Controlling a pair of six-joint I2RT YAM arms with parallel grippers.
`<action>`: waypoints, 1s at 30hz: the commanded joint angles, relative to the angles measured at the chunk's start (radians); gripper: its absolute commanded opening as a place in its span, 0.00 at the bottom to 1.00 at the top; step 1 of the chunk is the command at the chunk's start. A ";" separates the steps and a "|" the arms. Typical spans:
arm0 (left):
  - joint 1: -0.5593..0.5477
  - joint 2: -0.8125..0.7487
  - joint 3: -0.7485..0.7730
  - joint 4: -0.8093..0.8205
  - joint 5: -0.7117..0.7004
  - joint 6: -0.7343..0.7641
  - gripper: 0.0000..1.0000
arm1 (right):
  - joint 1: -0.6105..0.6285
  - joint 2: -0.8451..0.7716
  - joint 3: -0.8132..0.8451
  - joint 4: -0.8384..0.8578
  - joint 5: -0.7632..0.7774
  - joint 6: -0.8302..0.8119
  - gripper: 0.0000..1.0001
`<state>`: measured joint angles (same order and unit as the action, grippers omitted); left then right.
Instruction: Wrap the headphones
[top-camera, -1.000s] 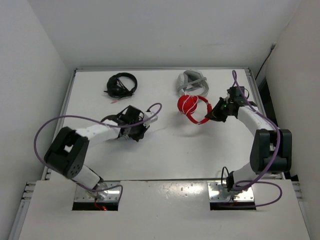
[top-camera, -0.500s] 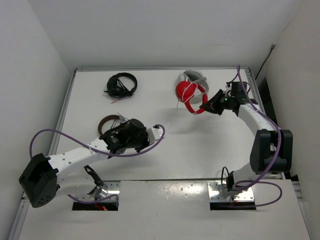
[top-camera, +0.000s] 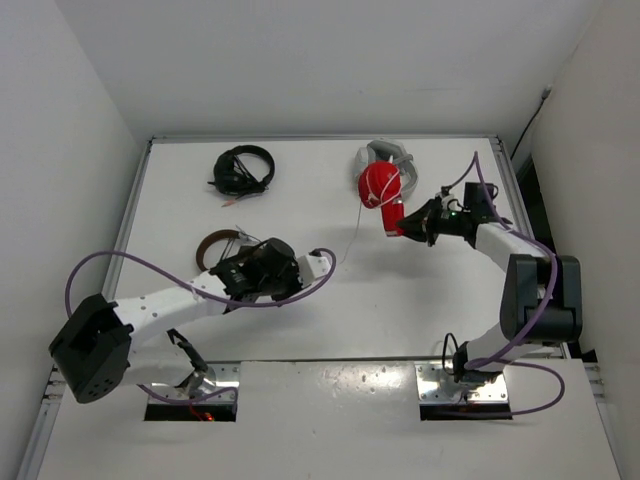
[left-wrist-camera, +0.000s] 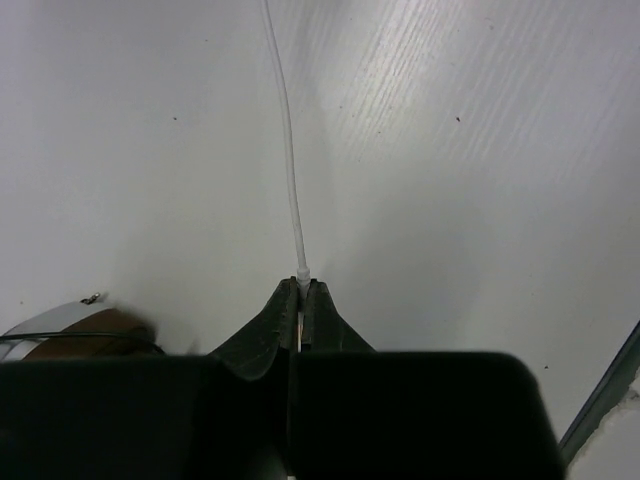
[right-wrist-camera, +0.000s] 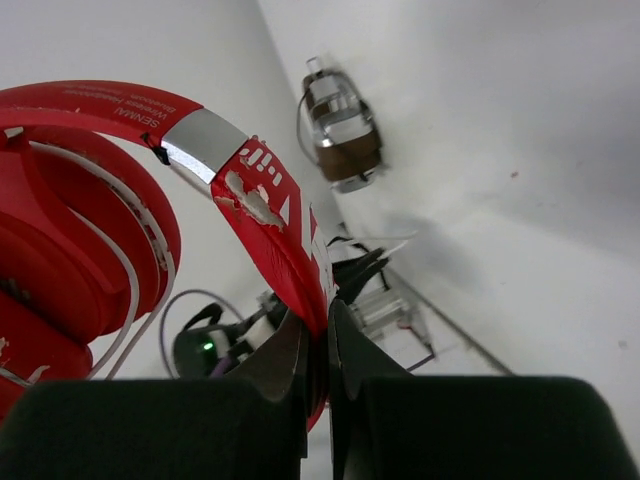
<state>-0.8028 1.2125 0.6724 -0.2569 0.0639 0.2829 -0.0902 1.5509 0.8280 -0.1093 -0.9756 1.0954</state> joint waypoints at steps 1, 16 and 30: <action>-0.015 0.051 0.030 0.034 -0.015 -0.005 0.00 | 0.043 -0.011 0.000 0.284 -0.175 0.202 0.00; -0.209 0.087 0.098 0.044 0.028 -0.033 0.00 | 0.038 -0.017 0.071 0.155 0.051 0.159 0.00; -0.286 0.176 0.134 0.084 0.039 -0.053 0.00 | 0.101 0.018 -0.059 0.518 0.014 0.538 0.00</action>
<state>-1.0542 1.3781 0.7586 -0.2150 0.0875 0.2470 0.0116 1.5707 0.7853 0.2352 -0.9199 1.5017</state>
